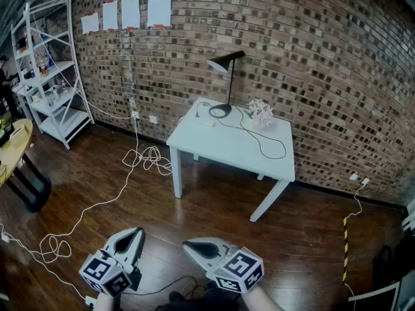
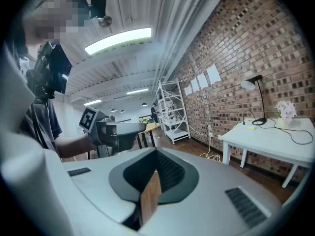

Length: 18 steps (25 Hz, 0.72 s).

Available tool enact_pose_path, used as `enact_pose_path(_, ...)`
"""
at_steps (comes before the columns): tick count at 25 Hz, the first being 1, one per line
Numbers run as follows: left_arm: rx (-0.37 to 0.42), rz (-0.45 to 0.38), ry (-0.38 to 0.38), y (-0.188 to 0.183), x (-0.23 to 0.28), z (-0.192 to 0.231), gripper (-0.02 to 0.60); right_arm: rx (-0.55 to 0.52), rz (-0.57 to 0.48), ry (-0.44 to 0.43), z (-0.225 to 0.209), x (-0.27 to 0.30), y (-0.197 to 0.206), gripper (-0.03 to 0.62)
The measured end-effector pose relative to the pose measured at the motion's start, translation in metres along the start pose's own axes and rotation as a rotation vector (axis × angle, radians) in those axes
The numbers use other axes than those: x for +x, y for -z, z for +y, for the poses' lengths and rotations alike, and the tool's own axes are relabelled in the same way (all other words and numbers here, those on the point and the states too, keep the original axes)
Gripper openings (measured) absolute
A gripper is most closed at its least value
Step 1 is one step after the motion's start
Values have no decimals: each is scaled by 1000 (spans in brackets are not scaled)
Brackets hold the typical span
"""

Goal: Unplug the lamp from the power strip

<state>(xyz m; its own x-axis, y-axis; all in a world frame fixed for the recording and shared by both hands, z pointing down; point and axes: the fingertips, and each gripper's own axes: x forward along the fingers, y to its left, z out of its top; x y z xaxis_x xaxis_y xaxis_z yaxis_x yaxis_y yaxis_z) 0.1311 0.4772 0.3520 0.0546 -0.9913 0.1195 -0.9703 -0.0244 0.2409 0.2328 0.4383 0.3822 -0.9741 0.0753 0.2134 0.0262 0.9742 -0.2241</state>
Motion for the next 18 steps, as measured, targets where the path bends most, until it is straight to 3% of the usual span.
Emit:
enact_pose_path(10,-14,37,-52,0,103,-31,-6,103,-47,12,-116,-38,-17,-8)
enact_pose_path(13,17,40,-86,-1,129,-35,-6,141,-74,0,-148,-53,-25,-8)
enact_pose_path(18,44,121,-93,12,173,-62,-6,190,-93,-13,-188,-78,-27,-8)
